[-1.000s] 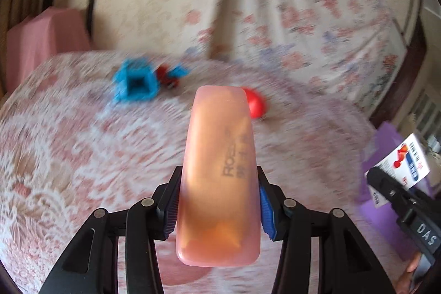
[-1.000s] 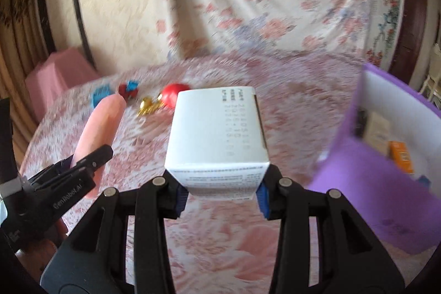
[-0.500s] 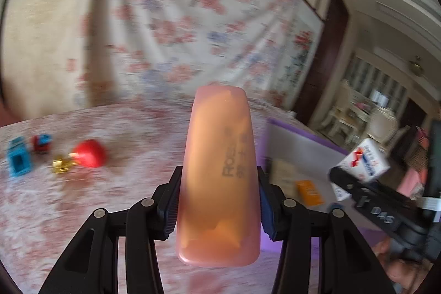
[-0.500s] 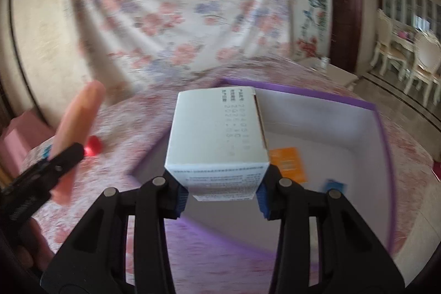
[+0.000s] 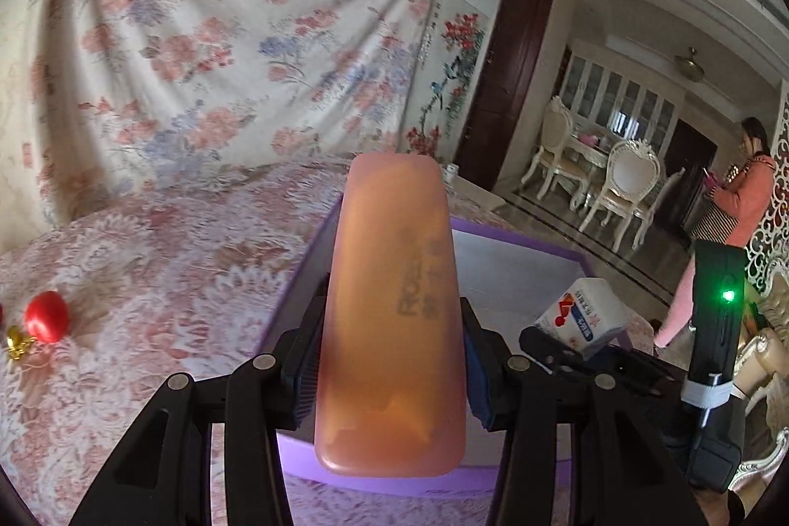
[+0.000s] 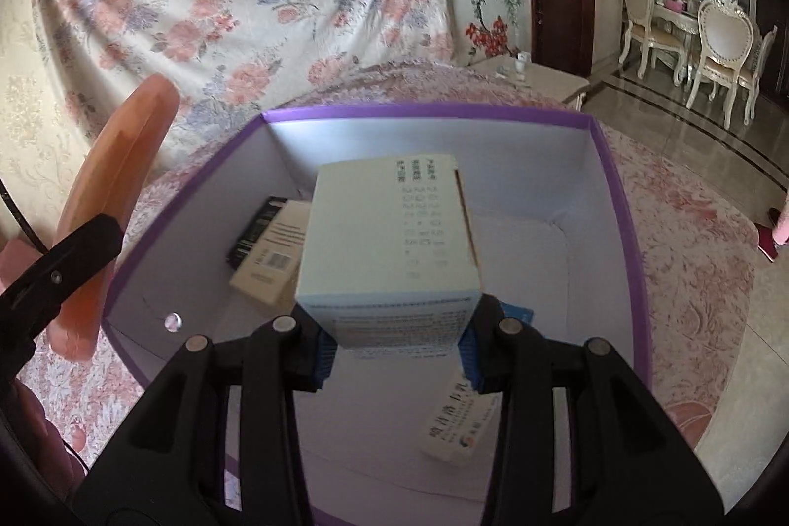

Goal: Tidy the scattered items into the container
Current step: 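Release the white box into the purple box while the left tool lowers the soap bar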

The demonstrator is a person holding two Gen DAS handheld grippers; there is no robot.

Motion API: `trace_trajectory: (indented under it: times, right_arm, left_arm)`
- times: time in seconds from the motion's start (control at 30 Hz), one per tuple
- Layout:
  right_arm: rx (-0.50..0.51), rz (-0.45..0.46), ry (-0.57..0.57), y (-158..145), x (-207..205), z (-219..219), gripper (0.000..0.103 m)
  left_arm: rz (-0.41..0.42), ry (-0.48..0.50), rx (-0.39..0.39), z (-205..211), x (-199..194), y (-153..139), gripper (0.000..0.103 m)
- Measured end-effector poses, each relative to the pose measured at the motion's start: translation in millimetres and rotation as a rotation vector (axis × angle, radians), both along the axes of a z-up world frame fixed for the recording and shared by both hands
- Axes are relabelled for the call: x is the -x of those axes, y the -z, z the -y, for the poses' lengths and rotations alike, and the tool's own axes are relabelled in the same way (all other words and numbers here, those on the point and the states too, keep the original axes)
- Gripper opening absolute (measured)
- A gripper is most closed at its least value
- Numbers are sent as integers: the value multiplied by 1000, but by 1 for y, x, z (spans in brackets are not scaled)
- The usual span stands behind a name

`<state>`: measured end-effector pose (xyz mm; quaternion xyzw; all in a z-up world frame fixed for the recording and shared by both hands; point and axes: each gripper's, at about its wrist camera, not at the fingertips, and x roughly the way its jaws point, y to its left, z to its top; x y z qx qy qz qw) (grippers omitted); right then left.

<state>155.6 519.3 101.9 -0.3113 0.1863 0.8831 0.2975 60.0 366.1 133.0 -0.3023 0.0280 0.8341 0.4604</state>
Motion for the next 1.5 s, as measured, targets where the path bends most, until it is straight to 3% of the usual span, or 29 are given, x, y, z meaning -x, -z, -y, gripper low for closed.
trace_trajectory:
  times: [0.23, 0.47, 0.8, 0.87, 0.93, 1.23, 1.5]
  right_arm:
    - [-27, 39, 1, -2, -5, -4, 43]
    - [16, 58, -9, 4, -11, -17, 43]
    - [12, 71, -12, 0, -19, -22, 44]
    - [-26, 76, 4, -2, -21, -20, 66]
    - [-56, 70, 19, -5, -24, -18, 72]
    - [-60, -24, 92, -19, -48, -27, 73]
    - [-52, -43, 94, -21, -57, -33, 74]
  left_arm:
    - [51, 50, 18, -23, 0, 10, 48]
    - [104, 79, 36, -40, -2, 21, 48]
    - [113, 104, 57, -53, -9, 29, 48]
    - [118, 98, 60, -53, -8, 31, 48]
    - [123, 91, 61, -53, -6, 33, 48]
    - [151, 119, 76, -59, -12, 36, 48]
    - [226, 133, 167, -77, -10, 49, 48]
